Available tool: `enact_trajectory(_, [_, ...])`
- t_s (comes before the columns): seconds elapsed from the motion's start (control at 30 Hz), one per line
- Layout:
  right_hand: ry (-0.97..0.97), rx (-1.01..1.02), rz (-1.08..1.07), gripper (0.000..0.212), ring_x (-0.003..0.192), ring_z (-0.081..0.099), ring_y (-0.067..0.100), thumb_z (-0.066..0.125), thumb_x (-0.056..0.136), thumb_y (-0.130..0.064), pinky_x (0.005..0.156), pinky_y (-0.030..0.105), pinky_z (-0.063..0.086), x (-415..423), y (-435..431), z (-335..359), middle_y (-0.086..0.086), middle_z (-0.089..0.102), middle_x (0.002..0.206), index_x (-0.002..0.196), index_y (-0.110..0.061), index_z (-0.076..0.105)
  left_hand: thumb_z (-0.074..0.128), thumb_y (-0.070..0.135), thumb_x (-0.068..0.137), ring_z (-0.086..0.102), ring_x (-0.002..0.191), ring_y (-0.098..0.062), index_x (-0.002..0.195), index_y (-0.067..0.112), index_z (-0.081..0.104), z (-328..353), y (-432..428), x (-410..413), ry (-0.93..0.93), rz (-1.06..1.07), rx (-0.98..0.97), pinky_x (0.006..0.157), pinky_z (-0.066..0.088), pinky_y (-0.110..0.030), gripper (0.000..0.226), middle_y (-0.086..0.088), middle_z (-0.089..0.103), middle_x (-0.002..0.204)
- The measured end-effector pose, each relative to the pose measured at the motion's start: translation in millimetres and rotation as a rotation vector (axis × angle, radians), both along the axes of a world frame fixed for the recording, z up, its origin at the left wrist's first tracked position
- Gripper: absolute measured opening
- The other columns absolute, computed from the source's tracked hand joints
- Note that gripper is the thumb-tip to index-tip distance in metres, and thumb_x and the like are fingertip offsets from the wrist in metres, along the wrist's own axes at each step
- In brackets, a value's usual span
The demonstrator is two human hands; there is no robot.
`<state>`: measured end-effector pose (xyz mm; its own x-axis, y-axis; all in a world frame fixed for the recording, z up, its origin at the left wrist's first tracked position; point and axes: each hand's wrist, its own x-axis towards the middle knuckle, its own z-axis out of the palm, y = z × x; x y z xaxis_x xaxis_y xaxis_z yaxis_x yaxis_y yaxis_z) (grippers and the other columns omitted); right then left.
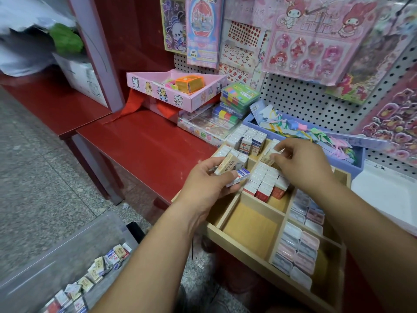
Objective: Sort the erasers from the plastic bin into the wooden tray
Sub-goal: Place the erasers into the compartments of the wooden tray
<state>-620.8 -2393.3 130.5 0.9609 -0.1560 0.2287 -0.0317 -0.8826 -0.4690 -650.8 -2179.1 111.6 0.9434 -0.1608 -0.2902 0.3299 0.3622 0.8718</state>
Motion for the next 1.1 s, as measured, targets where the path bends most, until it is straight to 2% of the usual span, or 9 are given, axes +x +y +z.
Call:
enact_trajectory(0.23, [0.089,-0.032,-0.017,0.015,0.08,0.063,0.021,0.071,0.092,-0.026,0.069,0.033,0.048,7.1,7.6,-7.5,-0.01,0.063,0.071,0.078,-0.021,0.068,0.063,-0.006,0.093,0.073,0.09,-0.027,0.109,0.007,0.067,-0.5,0.8,0.1,-0.002,-0.004,-0.006,0.074,0.063,-0.029,0.021,-0.022,0.069,0.116])
enact_trajectory(0.33, [0.123,0.004,-0.03,0.019,0.08,0.063,0.02,0.066,0.096,-0.03,0.066,0.03,0.043,6.9,4.7,-7.0,-0.008,0.066,0.073,0.08,-0.02,0.071,0.062,-0.005,0.095,0.073,0.089,-0.025,0.11,0.005,0.068,0.5,0.5,0.4,0.001,-0.007,-0.01,0.069,0.063,-0.026,0.019,-0.023,0.068,0.118])
enact_trajectory(0.43, [0.109,-0.012,-0.035,0.018,0.08,0.064,0.019,0.063,0.096,-0.033,0.068,0.031,0.048,1.1,5.2,-2.8,-0.01,0.066,0.075,0.083,-0.023,0.072,0.059,-0.005,0.097,0.074,0.08,-0.021,0.115,-0.001,0.066,1.1,0.4,0.4,0.007,-0.012,-0.022,0.061,0.059,-0.021,0.02,-0.024,0.068,0.115])
enact_trajectory(0.6, [0.01,0.345,0.188,0.007,0.074,0.065,0.007,0.071,0.091,-0.035,0.068,0.025,0.052,-23.6,34.4,11.5,-0.014,0.071,0.082,0.084,-0.033,0.074,0.059,-0.005,0.097,0.071,0.074,-0.018,0.11,0.003,0.067,-3.2,0.1,-0.1,-0.076,-0.102,0.047,0.061,0.06,-0.021,0.018,-0.015,0.072,0.095])
enact_trajectory(0.7, [0.052,0.4,0.312,0.007,0.074,0.064,0.008,0.076,0.088,-0.026,0.067,0.022,0.051,-29.7,47.0,8.3,-0.007,0.071,0.083,0.091,-0.032,0.074,0.059,-0.008,0.096,0.07,0.07,-0.016,0.113,0.002,0.067,-5.8,-0.3,-1.4,-0.104,-0.162,0.075,0.063,0.06,-0.021,0.022,-0.014,0.072,0.09])
enact_trajectory(0.8, [0.093,0.488,0.287,0.017,0.07,0.062,0.008,0.076,0.089,-0.011,0.066,0.022,0.054,-29.0,45.7,4.8,-0.004,0.071,0.083,0.088,-0.028,0.071,0.061,-0.008,0.094,0.069,0.072,-0.017,0.119,-0.001,0.065,-5.7,-0.1,-1.9,-0.107,-0.178,0.084,0.062,0.059,-0.021,0.026,-0.016,0.071,0.092])
enact_trajectory(0.9, [0.132,0.617,0.259,0.014,0.07,0.062,0.006,0.074,0.089,-0.006,0.066,0.021,0.053,-30.0,39.2,8.4,-0.002,0.07,0.082,0.09,-0.019,0.071,0.063,-0.01,0.092,0.064,0.076,-0.023,0.112,0.001,0.066,-3.9,-0.4,-2.2,-0.097,-0.153,0.083,0.064,0.06,-0.023,0.023,-0.02,0.067,0.092])
enact_trajectory(0.97, [0.089,0.658,0.142,0.012,0.071,0.063,0.009,0.072,0.091,-0.006,0.066,0.022,0.053,-27.0,25.1,13.5,0.0,0.069,0.084,0.092,-0.018,0.07,0.064,-0.012,0.091,0.064,0.071,-0.023,0.112,0.001,0.065,-3.2,-0.2,-1.6,-0.082,-0.121,0.071,0.068,0.06,-0.025,0.024,-0.017,0.068,0.086])
enact_trajectory(1.1, [-0.026,0.426,-0.092,0.014,0.078,0.065,0.02,0.07,0.091,-0.012,0.077,0.041,0.058,-18.8,-12.9,15.4,0.003,0.067,0.089,0.089,-0.025,0.065,0.067,-0.013,0.088,0.068,0.058,-0.015,0.11,0.002,0.066,-5.1,3.4,1.8,-0.114,-0.011,0.126,0.066,0.058,-0.024,0.027,-0.009,0.071,0.079])
